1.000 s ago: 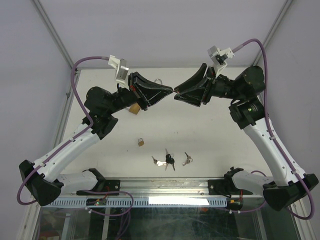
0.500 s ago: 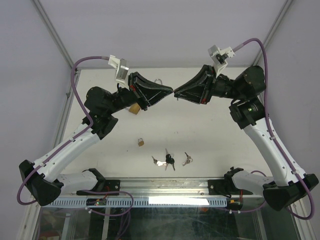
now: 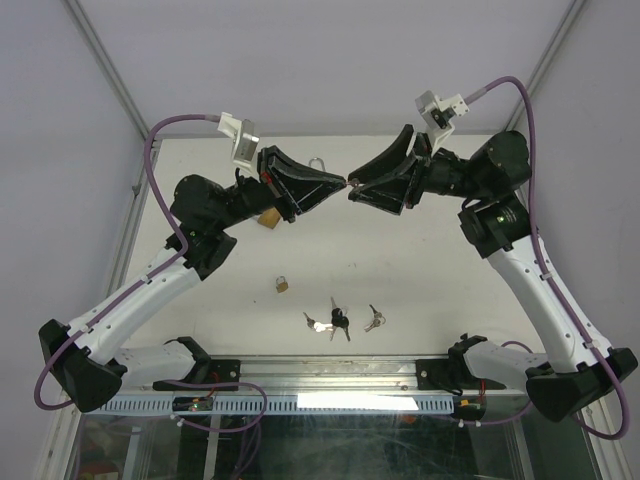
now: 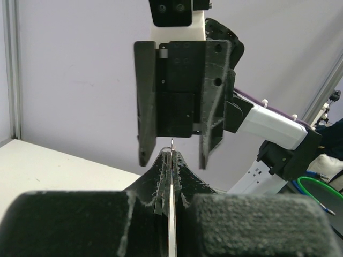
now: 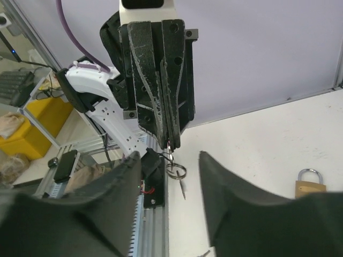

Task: Unlock with the key

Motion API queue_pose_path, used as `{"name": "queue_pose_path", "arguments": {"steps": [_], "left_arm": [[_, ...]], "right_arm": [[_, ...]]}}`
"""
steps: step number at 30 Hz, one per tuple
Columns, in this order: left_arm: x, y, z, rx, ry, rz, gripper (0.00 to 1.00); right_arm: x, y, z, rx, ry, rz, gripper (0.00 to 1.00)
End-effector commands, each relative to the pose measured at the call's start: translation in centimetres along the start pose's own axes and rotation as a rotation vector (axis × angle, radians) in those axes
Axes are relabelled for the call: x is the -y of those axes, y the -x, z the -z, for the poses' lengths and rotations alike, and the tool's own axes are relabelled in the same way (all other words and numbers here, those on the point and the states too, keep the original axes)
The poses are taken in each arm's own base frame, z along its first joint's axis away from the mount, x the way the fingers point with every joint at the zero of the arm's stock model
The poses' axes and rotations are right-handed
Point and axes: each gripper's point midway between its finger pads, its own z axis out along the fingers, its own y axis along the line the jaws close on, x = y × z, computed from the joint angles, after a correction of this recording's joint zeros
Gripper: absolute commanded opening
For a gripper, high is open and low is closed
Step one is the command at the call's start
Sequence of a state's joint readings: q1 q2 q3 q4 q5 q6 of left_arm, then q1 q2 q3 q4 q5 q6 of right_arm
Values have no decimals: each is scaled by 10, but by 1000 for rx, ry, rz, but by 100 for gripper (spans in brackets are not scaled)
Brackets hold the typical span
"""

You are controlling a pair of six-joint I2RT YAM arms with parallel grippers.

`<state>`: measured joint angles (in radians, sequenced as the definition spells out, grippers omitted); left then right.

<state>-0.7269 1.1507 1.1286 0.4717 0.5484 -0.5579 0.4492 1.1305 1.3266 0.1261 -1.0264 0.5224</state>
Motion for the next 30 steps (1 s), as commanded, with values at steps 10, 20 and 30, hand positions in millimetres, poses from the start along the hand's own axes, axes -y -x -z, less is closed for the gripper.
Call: {"name": "queue_pose_path", "arguments": {"steps": [10, 20, 30], "left_arm": [[15, 18, 1, 48, -39, -57, 0], [17, 20, 1, 51, -46, -60, 0], [16, 19, 0, 50, -47, -58, 0]], "right_arm": [[-21, 25, 2, -3, 37, 100, 47], [-16, 19, 1, -17, 35, 73, 32], [-11, 12, 2, -31, 18, 56, 22]]}}
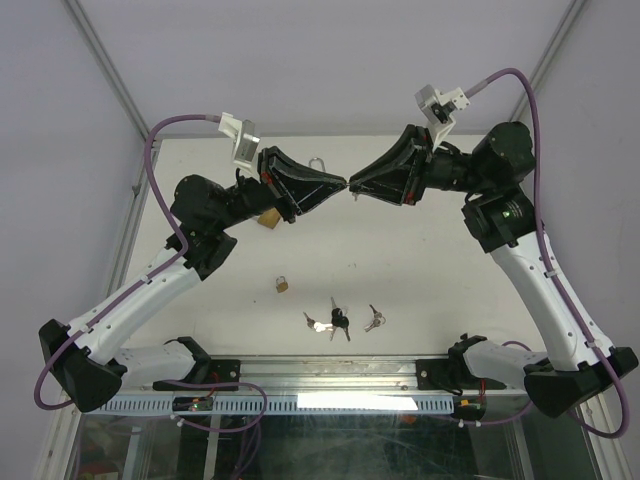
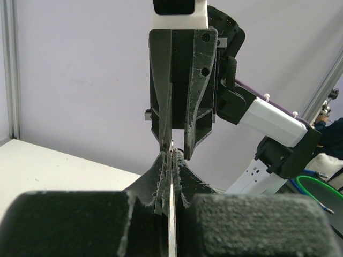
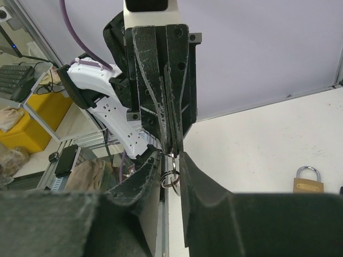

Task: Unlock with the key

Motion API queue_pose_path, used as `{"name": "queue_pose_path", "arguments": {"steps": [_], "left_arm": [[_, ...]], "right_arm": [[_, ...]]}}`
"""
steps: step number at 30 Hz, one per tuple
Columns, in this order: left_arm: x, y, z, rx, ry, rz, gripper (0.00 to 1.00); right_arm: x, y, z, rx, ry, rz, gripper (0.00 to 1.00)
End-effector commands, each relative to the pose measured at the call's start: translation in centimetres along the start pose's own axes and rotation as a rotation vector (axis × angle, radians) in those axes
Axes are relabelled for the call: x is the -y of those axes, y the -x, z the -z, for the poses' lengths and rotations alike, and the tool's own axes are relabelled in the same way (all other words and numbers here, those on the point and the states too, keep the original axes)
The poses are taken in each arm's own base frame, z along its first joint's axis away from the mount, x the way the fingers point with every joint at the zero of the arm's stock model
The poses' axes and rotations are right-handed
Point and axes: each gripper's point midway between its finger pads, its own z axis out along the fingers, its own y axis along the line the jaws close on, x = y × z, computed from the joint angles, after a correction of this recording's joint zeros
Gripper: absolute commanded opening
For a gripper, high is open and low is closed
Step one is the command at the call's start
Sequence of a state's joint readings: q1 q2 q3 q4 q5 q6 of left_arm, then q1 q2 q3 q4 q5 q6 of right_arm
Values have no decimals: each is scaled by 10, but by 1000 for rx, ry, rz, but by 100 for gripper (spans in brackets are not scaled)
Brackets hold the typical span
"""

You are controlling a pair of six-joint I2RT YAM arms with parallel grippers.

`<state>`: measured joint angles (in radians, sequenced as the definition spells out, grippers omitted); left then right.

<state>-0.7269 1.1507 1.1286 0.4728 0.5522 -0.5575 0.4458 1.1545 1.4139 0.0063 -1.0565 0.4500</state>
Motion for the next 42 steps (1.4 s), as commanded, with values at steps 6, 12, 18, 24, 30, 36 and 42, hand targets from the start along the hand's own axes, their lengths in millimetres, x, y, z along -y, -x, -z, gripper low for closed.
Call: {"name": "queue_pose_path", "arguments": {"steps": [6, 12, 18, 24, 30, 36, 42], "left_arm": [[16, 19, -1, 51, -47, -54, 0], [15, 18, -1, 51, -45, -52, 0], [15, 18, 0, 57, -42, -51, 0], [17, 20, 0, 59, -46, -53, 0], [17, 19, 0, 58, -49, -51, 0], [17, 19, -2, 57, -55, -52, 0], [18, 19, -1, 59, -55, -56, 0]], "right_arm": [[-6, 6, 2, 9, 3, 32, 0], [-8, 6, 3, 8, 1, 38, 0], [-9, 6, 5, 5, -3, 46, 5], [-4, -4, 5, -18, -6, 23, 27], [-5, 2, 4, 1, -7, 37, 31], [-6, 6, 1, 5, 14, 34, 12], [-5, 5, 1, 5, 9, 30, 0]]}}
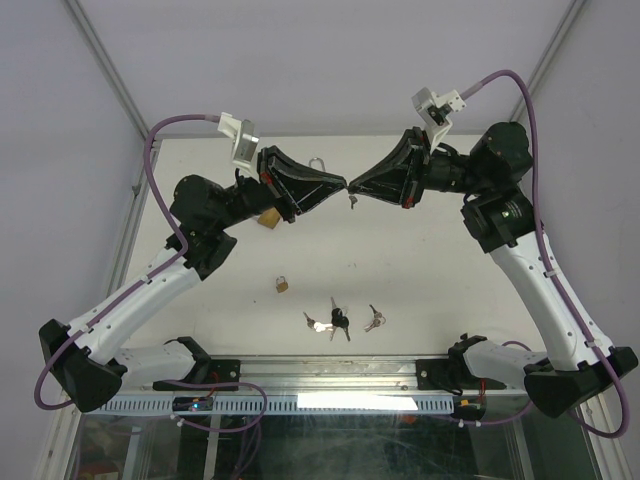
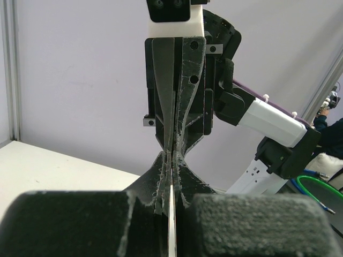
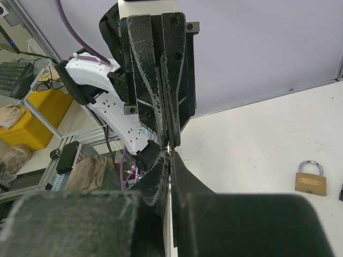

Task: Unlock with the key

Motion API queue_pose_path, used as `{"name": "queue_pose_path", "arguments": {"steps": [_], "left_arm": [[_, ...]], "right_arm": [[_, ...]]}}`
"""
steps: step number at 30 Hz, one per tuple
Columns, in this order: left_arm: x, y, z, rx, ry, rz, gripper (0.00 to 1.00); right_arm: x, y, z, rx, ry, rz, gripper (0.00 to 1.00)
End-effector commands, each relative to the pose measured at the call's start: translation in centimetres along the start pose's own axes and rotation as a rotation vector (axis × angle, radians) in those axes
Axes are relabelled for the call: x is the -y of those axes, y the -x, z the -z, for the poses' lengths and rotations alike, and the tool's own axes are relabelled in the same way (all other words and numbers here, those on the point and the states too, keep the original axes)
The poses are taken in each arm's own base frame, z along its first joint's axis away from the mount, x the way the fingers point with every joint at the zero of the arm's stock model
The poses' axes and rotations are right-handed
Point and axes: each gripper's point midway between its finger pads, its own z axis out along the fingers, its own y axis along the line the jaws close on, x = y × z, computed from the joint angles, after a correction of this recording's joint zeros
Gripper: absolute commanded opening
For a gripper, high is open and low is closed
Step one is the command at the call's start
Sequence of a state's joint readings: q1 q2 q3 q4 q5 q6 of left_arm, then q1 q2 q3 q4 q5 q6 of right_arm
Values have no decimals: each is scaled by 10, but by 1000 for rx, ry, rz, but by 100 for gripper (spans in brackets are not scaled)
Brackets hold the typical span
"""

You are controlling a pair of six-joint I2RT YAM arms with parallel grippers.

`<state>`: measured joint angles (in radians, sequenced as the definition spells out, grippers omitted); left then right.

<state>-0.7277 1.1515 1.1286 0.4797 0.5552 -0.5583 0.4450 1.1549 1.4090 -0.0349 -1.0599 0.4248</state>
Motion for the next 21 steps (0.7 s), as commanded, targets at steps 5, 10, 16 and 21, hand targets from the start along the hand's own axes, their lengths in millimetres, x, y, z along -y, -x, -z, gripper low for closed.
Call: {"name": "queue_pose_path", "arguments": {"steps": [5, 10, 16, 21], "left_arm": [[15, 17, -1, 55, -43, -49, 0], [12, 13, 1, 49, -33, -42, 0], [7, -1, 7, 12, -20, -39, 41], [-8, -19, 22, -73, 13, -94, 91]], "right_arm": [[-9, 15, 1, 33, 8, 51, 0], [-8, 16, 3, 37, -10, 62, 0], [6, 3, 6, -15, -78, 29, 0], [16, -9, 18, -62, -158, 4, 0]]}}
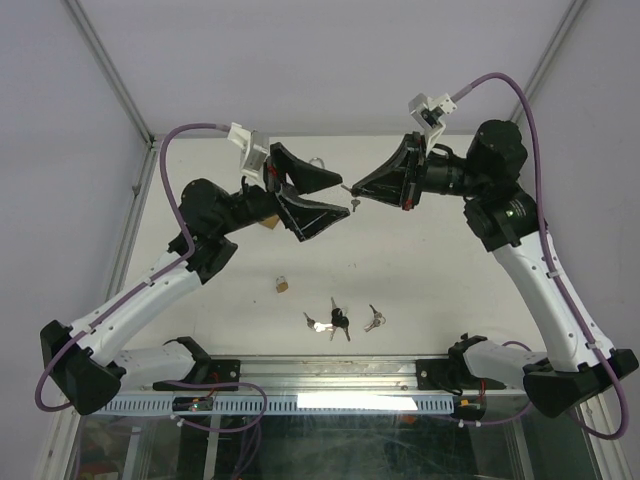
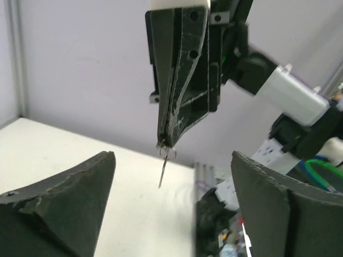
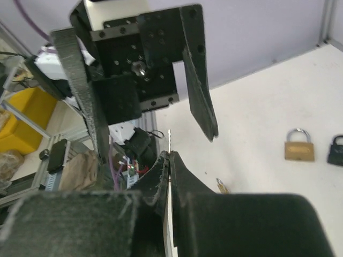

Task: Unlock with the key

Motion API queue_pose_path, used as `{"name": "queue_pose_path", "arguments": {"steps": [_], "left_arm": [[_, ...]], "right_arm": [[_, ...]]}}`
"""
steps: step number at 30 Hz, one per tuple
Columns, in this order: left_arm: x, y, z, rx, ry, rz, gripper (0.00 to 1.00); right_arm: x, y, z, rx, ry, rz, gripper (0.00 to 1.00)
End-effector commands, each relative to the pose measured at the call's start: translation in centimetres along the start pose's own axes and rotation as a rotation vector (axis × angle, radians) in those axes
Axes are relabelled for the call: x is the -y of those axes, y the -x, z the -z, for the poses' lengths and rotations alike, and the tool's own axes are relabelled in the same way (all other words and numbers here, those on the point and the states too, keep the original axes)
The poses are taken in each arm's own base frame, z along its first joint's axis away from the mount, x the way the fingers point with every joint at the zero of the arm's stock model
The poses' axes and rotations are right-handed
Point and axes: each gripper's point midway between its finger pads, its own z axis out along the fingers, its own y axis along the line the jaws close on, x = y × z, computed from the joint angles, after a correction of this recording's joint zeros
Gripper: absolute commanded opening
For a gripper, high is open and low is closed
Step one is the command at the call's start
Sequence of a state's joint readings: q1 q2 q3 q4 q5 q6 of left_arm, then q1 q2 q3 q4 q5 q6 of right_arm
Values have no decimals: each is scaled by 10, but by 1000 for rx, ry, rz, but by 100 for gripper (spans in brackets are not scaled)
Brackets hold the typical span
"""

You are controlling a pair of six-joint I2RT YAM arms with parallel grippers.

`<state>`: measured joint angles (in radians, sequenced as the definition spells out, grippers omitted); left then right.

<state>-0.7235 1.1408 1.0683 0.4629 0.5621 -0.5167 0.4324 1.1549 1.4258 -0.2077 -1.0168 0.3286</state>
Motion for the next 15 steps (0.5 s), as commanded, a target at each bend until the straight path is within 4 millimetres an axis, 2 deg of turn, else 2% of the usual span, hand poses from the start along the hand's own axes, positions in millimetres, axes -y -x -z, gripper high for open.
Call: {"name": "queue_pose_path", "arguments": {"steps": [1, 2, 4, 7, 9, 12, 15], "left_arm": [[-5, -4, 19, -59, 10, -110, 97], [-15, -13, 26, -102, 47, -133, 99], [-40, -43, 44, -228, 135, -225, 99], [-85, -112, 91, -529, 282, -313, 97], [-107, -155, 128, -747, 353, -351, 97], [-128, -203, 175, -1011, 438, -395, 99], [-131, -235, 199, -1133, 441, -389, 99]], "right_arm": [[7, 3, 15, -25, -105, 44, 0], [13, -2, 17, -47, -139, 37, 0], [26, -17, 22, -102, -211, 2, 0], [50, -39, 30, -176, -329, -41, 0], [68, -55, 37, -226, -418, -75, 0], [91, -77, 47, -289, -537, -120, 0], [114, -101, 58, -353, -662, -141, 0]]}}
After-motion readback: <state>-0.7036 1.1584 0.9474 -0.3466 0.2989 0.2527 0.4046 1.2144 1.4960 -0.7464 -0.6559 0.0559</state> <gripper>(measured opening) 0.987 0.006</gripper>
